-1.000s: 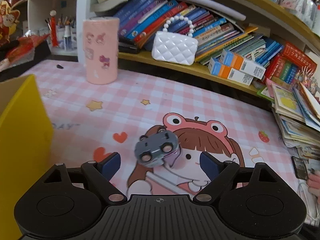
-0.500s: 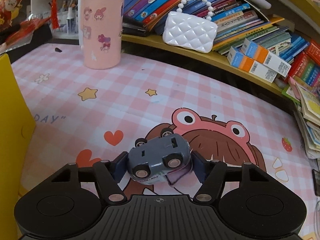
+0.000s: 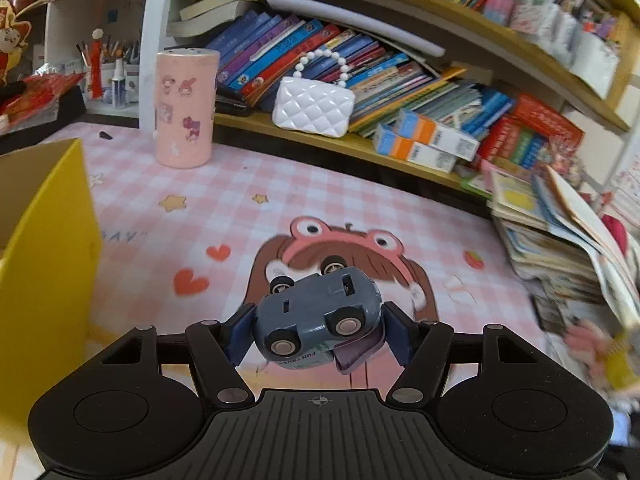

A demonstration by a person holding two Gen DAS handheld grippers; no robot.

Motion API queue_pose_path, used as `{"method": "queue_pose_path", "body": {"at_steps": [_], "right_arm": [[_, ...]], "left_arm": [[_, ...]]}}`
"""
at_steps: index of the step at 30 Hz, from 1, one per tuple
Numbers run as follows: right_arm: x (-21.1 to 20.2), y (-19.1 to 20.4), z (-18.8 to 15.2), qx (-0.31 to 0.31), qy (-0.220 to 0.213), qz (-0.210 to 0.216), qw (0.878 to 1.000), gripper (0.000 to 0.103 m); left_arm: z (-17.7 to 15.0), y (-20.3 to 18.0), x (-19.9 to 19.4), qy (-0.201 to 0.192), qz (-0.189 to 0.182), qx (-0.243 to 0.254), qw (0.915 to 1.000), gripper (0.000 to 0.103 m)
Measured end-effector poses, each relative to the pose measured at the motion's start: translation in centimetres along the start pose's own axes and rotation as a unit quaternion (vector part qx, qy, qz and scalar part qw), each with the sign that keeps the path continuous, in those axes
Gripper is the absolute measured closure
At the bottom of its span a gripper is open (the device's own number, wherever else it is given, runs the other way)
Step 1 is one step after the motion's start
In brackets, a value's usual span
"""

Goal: Organize objects
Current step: 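Lift and carry the grey toy car and white eraser over the yellow box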

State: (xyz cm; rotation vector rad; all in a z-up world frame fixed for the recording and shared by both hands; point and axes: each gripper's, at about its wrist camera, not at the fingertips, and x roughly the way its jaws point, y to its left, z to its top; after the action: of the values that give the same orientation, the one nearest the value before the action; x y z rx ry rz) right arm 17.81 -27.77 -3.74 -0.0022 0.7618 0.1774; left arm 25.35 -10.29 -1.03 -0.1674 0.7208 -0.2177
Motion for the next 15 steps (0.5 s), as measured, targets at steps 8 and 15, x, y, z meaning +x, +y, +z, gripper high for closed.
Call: {"method": "queue_pose_path", "body": {"at_steps": [8, 15], "right_arm": [[-1.9, 2.5, -1.7, 0.004, 0.004, -0.006, 1.0, 0.076], [-3.0, 6.0, -2.6, -0.004, 0.013, -0.002, 1.0, 0.076]], "left_arm": [[-4.4, 1.3, -6.6, -0.015, 0.013, 0.057, 0.9982, 0.037], [-7.4, 4.7, -10.7, 0.001, 0.032, 0.059, 0.9977, 0.036]]}}
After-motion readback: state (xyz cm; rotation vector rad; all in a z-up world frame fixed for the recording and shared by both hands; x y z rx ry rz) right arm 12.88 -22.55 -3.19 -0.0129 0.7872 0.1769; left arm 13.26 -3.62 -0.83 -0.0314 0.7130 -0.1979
